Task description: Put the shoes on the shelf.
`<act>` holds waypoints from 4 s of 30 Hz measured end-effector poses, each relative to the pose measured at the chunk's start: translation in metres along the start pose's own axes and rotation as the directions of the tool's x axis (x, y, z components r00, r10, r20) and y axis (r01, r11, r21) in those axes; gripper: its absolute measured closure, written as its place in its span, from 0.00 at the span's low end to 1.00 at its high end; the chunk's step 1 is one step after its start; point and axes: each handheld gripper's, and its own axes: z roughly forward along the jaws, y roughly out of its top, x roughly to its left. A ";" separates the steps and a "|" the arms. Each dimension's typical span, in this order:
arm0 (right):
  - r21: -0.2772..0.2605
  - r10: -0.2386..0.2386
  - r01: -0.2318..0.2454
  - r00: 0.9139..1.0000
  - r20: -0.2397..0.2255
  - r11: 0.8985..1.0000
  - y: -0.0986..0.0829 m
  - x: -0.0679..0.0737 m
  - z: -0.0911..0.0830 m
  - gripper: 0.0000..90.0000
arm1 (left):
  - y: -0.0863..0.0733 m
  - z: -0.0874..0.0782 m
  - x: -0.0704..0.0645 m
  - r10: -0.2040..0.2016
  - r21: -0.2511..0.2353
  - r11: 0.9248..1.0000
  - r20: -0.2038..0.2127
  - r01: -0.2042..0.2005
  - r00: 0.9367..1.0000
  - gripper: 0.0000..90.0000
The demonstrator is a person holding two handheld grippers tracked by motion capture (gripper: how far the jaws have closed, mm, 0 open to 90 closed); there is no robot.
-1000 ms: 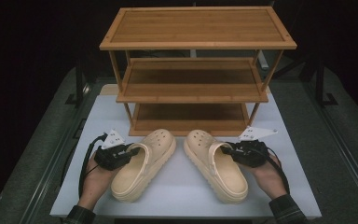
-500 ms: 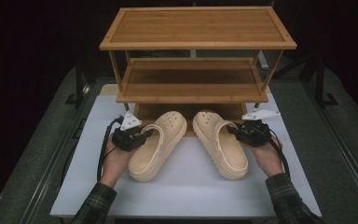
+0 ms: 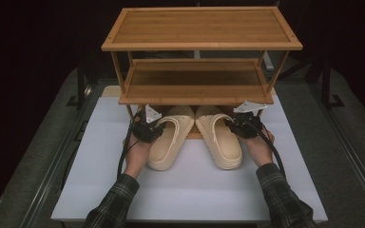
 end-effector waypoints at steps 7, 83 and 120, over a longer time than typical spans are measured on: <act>0.000 0.001 -0.001 1.000 0.029 1.000 0.004 0.000 0.010 0.85 | 0.004 0.011 -0.001 -0.016 -0.012 1.000 -0.046 0.015 0.999 0.84; 0.083 0.035 -0.010 0.955 -0.296 0.996 -0.057 0.040 0.011 0.02 | -0.054 0.002 -0.044 -0.001 -0.015 1.000 0.345 0.007 0.939 0.00; -0.009 0.129 -0.133 0.970 -0.207 0.991 -0.019 0.027 0.040 0.02 | -0.013 0.036 -0.018 -0.059 -0.028 0.997 0.325 0.072 0.944 0.01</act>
